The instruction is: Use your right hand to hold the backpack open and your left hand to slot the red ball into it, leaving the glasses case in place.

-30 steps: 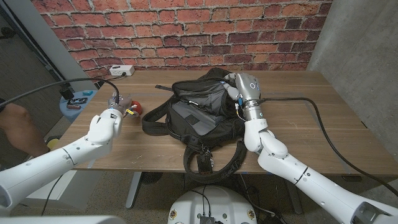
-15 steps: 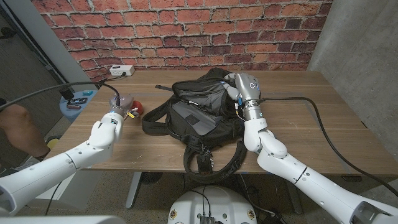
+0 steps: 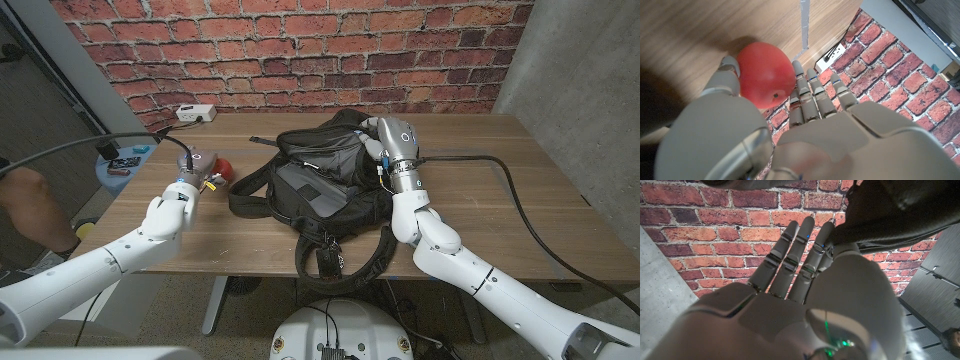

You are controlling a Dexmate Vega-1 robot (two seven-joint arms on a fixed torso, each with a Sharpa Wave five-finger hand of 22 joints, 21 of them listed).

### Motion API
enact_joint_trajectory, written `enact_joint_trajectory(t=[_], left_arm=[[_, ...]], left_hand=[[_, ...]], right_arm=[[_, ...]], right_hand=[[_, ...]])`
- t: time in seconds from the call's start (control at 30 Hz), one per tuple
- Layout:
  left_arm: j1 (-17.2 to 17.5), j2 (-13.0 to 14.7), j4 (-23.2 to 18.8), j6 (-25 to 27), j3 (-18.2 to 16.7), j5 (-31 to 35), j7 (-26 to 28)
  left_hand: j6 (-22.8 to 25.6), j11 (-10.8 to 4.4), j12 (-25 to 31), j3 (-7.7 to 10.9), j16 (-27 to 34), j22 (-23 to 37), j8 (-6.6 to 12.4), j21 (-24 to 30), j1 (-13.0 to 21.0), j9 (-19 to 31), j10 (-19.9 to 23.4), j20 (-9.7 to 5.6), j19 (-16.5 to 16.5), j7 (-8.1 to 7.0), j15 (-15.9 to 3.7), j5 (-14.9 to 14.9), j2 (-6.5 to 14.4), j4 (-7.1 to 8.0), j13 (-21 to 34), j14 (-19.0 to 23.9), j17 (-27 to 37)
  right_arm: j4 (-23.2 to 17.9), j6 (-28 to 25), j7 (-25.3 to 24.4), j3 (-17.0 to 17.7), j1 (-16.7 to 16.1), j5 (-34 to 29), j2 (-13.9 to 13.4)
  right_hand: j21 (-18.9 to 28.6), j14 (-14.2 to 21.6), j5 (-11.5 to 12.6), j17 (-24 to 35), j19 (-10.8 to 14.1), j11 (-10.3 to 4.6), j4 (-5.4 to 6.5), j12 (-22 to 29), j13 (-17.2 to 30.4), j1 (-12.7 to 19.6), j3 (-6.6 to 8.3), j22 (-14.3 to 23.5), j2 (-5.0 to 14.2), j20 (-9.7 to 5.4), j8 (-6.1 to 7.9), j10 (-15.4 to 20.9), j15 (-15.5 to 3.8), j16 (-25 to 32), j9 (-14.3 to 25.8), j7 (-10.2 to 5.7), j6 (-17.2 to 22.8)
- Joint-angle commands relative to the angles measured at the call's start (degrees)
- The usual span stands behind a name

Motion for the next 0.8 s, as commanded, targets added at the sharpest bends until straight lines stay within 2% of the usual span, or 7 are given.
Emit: enact_joint_trajectory(t=[0.03, 0.8], left_arm=[[1.3, 1.3, -2.7, -0.7, -1.7, -2.8, 1.5], [3.6, 3.1, -9.1, 0.7, -4.8, -8.3, -1.7]], left_hand=[[10.1, -4.83, 0.4, -0.45, 0.5, 0.1, 0.55, -0.2, 2.3, 0.2, 5.2, 0.03, 0.5, -3.8, -0.18, 0.3, 2.5, 0.04, 0.5, 0.5, 0.1], [9.3, -4.5, -0.2, -1.46, -0.1, 0.1, -0.24, -0.8, 1.9, 0.3, 4.1, 0.35, 0.0, -3.57, 0.43, 0.3, 2.7, 0.59, 1.6, -0.7, 0.3]], right_arm=[[0.0, -0.1, 0.2, -0.4, 0.4, -0.4, 0.3], [-1.1, -1.2, 0.4, -0.8, 1.1, -2.6, 0.5]], right_hand=[[0.4, 0.4, 0.3, 0.1, -0.3, -0.09, -0.19, 0.0, 0.3, 0.9, -0.37, 0.0, 0.57, -4.28, 0.48, 0.6, -4.05, -0.3, 0.1, -0.41, 0.8], [0.0, -0.1, 0.4, 0.5, -1.2, -0.07, -0.18, -0.1, 0.9, 1.1, -0.57, 0.0, 0.7, -4.55, 0.2, 0.0, -4.02, -0.6, 0.1, -0.36, 0.3]])
